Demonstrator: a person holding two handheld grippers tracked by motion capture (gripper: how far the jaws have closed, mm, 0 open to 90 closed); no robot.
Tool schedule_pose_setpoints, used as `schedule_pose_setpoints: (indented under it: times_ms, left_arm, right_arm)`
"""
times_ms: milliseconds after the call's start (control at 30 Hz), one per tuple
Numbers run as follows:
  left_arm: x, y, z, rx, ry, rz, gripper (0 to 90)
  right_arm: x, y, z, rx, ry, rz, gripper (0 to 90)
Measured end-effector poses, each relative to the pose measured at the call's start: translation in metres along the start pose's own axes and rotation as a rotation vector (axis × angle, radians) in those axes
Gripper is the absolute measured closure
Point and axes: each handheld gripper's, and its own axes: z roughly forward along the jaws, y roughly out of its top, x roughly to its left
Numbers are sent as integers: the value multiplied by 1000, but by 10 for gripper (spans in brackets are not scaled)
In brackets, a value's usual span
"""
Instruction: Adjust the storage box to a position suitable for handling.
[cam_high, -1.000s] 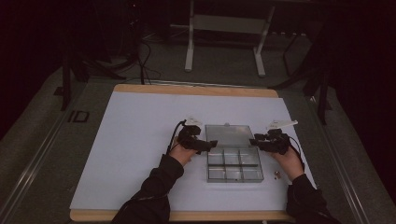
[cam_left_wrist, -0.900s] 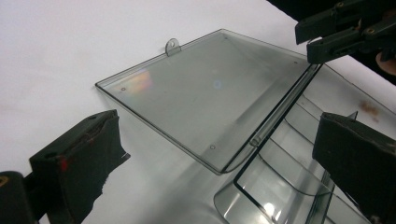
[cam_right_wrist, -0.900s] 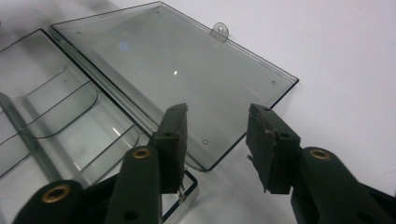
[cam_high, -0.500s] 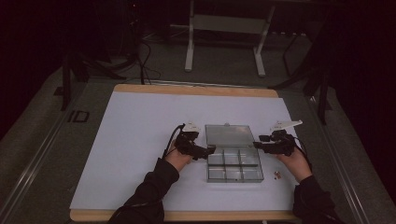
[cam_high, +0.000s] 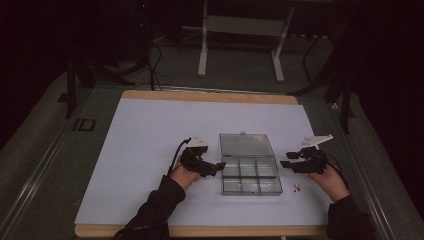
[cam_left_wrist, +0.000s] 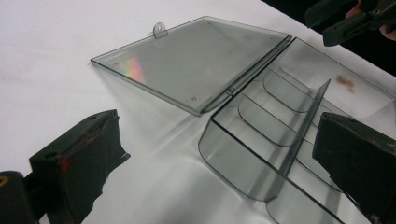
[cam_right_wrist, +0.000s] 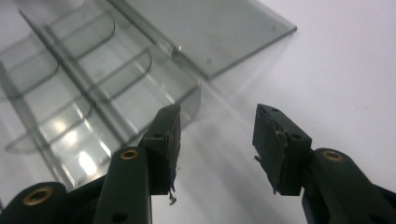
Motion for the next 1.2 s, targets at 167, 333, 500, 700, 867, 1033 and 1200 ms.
schedule_pose_setpoints:
  times_ms: [167, 333, 500, 700, 867, 1033, 1200]
  left_arm:
    - [-3, -6, -3, 10, 0, 8, 19]
    - [-6, -9, -7, 13, 3, 25, 19]
    - [-10, -11, -11, 10, 3, 36, 19]
    - [-11, -18, -15, 32, 8, 55, 19]
    - [-9, -24, -22, 16, 12, 37, 19]
    - [-10, -30, -26, 10, 14, 25, 19]
    - [-12, -35, -28, 9, 17, 21, 19]
  right_arm:
    - [1, -8, -7, 33, 5, -21, 515]
    - [6, -15, -14, 66, 16, -52, 519]
    - [11, -21, -20, 108, 30, -74, 522]
    - [14, -31, -22, 155, 61, -102, 546]
    - [18, -36, -23, 221, 77, -136, 540]
    - [21, -40, -20, 306, 71, -161, 516]
    - [26, -39, -14, 383, 56, -200, 495]
